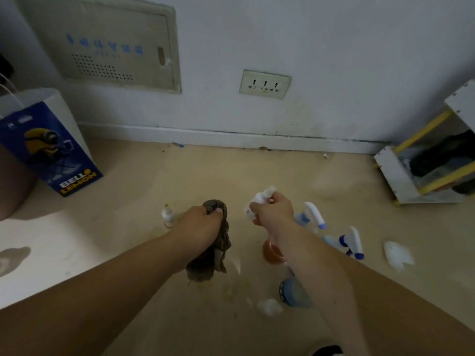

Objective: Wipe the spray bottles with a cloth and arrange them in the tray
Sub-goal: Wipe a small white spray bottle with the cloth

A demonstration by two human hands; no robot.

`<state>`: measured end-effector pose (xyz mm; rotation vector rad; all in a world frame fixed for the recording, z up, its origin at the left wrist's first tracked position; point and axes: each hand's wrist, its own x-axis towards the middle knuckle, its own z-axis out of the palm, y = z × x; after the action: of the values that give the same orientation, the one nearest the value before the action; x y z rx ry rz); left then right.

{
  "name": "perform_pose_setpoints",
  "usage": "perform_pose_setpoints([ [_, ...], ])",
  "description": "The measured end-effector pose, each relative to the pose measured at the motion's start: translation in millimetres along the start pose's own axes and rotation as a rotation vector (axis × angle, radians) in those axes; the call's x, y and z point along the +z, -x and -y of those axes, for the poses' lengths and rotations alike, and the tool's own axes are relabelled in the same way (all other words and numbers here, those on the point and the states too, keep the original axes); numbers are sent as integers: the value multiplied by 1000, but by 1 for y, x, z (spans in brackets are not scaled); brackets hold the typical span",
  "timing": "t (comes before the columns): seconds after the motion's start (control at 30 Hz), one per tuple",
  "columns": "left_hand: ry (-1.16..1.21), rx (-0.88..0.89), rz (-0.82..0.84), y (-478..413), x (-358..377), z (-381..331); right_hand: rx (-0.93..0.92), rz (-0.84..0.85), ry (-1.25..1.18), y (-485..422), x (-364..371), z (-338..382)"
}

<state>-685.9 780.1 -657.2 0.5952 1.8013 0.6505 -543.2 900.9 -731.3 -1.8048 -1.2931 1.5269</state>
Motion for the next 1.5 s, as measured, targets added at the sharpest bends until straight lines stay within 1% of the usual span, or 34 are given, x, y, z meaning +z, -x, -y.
perform_pose_setpoints([
  [0.1, 44, -22, -8, -27, 4, 12, 190, -16, -158, -31, 23, -21],
  [0.17, 95, -62, -14, -46, 7, 23, 268, -73, -209, -48, 31, -32],
  [0.23, 140, -89, -17, -59, 7, 32, 256, -139, -128, -67, 36, -44],
  [0.3, 190, -112, -15, -69, 8, 37, 264, -195, -101, -84, 38, -55],
  [0.43, 216, -121, 3, -84, 8, 49, 267, -283, -136, -111, 49, -71],
  [0.5, 219, -130, 13, -89, 8, 55, 297, -323, -142, -119, 56, -76],
  [0.57, 219, -138, 11, -93, 8, 60, 325, -336, -148, -124, 58, -80],
  [0.7, 209, -139, 0, -92, 3, 65, 306, -330, -136, -122, 57, -83],
  [0.77, 204, -139, 1, -87, -2, 67, 335, -322, -153, -114, 60, -82],
  [0.87, 192, -149, -19, -77, -9, 72, 396, -263, -251, -87, 69, -80],
  [0.93, 179, -153, -41, -66, -16, 76, 408, -159, -261, -63, 80, -78],
  [1.0, 203, -156, -74, -57, -26, 86, 349, -19, -176, -42, 94, -74],
  [1.07, 234, -159, -136, -48, -39, 96, 235, 121, -16, -27, 112, -67],
  [1.17, 294, -143, -227, -42, -61, 114, 75, 271, 200, -17, 144, -58],
  [1.23, 309, -149, -265, -38, -74, 124, 8, 319, 283, -14, 166, -55],
  [1.33, 339, -187, -314, -37, -87, 138, -75, 342, 349, -18, 196, -59],
  [1.43, 348, -216, -325, -42, -94, 145, -125, 348, 429, -28, 214, -64],
  [1.5, 350, -222, -328, -48, -97, 145, -130, 352, 436, -37, 220, -69],
])
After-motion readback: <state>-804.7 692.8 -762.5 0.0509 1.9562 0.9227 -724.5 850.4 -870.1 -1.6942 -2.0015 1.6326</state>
